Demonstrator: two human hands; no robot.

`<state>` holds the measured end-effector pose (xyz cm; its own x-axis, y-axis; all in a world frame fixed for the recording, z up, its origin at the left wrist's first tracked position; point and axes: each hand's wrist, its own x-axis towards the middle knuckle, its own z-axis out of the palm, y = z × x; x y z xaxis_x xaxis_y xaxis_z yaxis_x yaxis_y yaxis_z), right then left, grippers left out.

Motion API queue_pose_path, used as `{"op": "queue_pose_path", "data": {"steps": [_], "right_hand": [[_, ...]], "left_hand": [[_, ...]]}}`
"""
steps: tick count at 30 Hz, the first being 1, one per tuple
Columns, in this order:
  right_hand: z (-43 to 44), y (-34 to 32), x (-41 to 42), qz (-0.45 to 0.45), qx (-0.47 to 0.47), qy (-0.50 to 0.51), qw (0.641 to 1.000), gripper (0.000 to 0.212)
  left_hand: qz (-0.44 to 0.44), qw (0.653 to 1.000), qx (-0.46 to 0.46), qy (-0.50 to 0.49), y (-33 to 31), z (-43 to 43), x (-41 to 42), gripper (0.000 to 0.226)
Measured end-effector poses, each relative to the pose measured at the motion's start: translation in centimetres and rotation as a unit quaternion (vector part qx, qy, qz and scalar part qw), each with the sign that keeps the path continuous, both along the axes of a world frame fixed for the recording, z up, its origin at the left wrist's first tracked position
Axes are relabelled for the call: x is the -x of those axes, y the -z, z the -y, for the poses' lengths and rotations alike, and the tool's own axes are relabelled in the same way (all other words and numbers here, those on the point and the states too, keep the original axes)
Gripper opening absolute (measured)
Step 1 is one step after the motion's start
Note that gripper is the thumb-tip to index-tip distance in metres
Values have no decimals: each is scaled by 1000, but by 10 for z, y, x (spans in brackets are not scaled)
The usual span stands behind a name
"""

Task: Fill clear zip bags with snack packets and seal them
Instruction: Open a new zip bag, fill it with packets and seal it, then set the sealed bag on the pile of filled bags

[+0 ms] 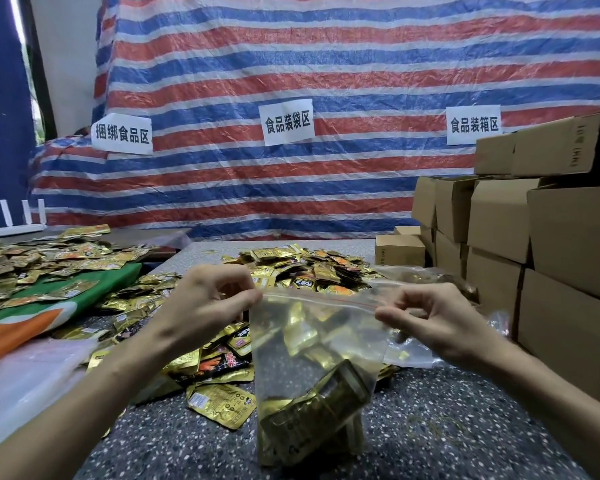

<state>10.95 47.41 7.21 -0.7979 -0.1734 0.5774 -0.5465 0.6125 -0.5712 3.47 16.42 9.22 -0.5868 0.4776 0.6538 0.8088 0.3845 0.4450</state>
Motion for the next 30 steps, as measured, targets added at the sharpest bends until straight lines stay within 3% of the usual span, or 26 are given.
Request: {"op": "queue_pose_path", "data": {"steps": [6, 10, 13, 15, 18, 21, 26, 30], "right_hand": [[10, 29, 10, 100, 180, -46, 977, 48], [21, 43, 21, 211, 102, -67, 970, 89], [28, 50, 27, 258, 22, -93, 962, 72], [31, 47, 31, 232, -85, -59, 967, 41], [31, 32, 39, 231, -86, -40, 968, 18], [28, 13, 50, 245, -13, -22, 969, 16], [5, -23, 85, 178, 44, 67, 981, 19], [-29, -45, 125, 1, 17, 229, 973, 19]], "left_hand": [[16, 993, -108, -36, 20, -23, 1, 19], [-5, 990, -140, -25, 28, -38, 5, 20], [-69, 987, -139, -29, 33, -48, 10, 17], [-108, 982, -145, -45, 38, -54, 15, 14], [-128, 964, -215, -93, 49, -63, 23, 6], [-134, 950, -261, -111, 65, -74, 27, 38], [-151, 970, -174, -73, 95, -97, 29, 20], [-132, 980, -129, -68, 130, -101, 36, 11]]}}
